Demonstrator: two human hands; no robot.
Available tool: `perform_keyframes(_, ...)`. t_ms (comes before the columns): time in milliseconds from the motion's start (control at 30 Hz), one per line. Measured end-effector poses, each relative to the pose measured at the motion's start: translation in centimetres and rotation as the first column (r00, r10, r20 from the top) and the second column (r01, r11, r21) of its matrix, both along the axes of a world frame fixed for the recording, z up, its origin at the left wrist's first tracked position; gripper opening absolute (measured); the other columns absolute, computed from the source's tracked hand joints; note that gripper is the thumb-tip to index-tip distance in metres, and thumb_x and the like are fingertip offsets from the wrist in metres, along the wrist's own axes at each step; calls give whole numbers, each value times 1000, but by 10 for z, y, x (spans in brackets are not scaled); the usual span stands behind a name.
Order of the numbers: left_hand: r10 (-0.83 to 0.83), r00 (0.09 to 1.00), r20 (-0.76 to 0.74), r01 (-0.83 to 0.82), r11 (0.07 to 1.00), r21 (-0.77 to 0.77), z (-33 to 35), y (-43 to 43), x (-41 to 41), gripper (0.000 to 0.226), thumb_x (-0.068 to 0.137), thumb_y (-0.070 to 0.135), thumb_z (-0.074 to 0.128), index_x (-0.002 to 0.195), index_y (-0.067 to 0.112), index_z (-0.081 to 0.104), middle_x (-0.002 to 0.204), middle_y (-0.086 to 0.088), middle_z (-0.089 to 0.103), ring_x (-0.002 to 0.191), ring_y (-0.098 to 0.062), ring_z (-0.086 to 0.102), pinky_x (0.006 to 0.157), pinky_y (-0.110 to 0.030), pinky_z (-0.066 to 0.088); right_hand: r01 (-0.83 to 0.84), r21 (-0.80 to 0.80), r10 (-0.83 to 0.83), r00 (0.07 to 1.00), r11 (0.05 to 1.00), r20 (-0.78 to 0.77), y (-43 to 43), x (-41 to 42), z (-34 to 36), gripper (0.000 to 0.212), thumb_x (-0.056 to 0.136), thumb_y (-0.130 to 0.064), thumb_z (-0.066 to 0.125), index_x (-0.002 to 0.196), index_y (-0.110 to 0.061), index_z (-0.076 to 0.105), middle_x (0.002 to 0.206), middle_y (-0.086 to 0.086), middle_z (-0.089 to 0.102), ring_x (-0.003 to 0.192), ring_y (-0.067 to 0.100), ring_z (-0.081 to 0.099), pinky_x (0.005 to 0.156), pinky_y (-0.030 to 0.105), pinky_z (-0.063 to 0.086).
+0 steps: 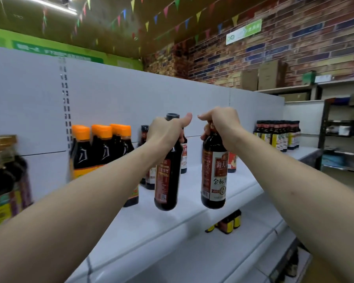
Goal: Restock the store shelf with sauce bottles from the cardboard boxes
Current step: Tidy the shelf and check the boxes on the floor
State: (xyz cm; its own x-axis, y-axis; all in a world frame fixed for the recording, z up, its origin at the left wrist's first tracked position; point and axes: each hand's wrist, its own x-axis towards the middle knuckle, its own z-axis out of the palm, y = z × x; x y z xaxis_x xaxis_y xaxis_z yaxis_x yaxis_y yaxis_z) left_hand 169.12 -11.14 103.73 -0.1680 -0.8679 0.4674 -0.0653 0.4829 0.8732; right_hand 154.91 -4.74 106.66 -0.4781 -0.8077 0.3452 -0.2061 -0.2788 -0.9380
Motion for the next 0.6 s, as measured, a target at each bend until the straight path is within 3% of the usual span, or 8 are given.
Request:
perform_keyframes(233,127,990,59,-129,991,22,-25,-69,-62,55,84,58,71,60,9,64,59,-8,70,60,-24,66,85,-48,59,-152,54,152,988,987,-6,-95,-68,-26,17,88,-15,73,81,-6,60,57,14,60,56,30,64,57,31,49)
perform_keyframes(367,277,961,22,-278,960,35,-31,-92,-92,54,86,56,73,61,8,64,54,-3,66,51,-18,63,69,-38,56,-287,65,291,955,956,-61,-148,-95,-34,19,87,-15,73,84,3,67,63,19,60,54,30,63,55,31,49)
perform_keyframes(467,360,933,18,-360,929,86,-35,-107,-108,57,81,61,73,55,11,64,59,-6,69,63,-26,67,84,-47,59,-368,96,375,924,925,-77,-180,-108,-37,24,85,-16,75,86,6,68,54,16,60,49,29,61,55,31,48)
perform_keyframes(600,426,904,-21,-420,898,130,-38,-118,-117,60,70,68,74,42,16,60,61,-12,68,67,-30,67,96,-60,55,-462,105,469,882,881,-56,-212,-115,-46,19,81,-16,76,71,-4,66,54,17,59,55,33,63,65,40,51)
